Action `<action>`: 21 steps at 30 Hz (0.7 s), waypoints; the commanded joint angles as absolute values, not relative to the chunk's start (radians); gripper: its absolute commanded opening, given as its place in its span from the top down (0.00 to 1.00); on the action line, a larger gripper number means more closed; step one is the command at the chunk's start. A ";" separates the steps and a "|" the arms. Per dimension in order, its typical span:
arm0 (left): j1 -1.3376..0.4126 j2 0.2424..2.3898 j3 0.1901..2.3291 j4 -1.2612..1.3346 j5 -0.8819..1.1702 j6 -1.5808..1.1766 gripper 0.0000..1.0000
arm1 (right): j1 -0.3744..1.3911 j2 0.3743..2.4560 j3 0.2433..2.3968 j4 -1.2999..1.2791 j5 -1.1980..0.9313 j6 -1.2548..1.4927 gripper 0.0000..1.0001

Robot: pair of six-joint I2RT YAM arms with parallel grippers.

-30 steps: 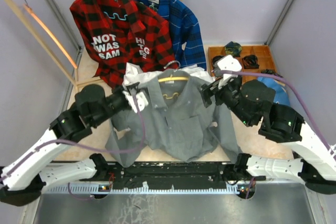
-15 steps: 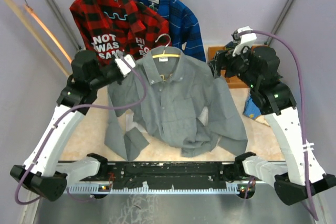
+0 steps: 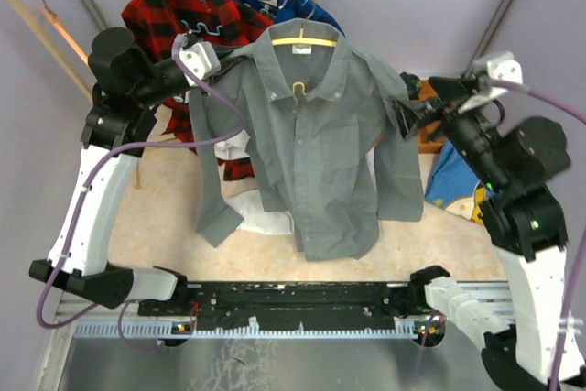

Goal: Place the shirt on the hanger
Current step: Hang the shirt on the hanger.

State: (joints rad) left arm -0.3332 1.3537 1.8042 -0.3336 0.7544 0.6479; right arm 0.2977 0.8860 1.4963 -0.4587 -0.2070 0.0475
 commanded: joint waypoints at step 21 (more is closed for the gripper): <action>-0.324 0.999 1.502 -0.389 0.666 0.572 1.00 | 0.288 0.604 1.058 -0.599 -0.323 0.049 0.19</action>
State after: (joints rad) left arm -0.3294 1.0103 1.4906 -0.4118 0.7036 0.5976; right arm 0.2977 0.6563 1.1290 -0.7380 -0.3206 0.0132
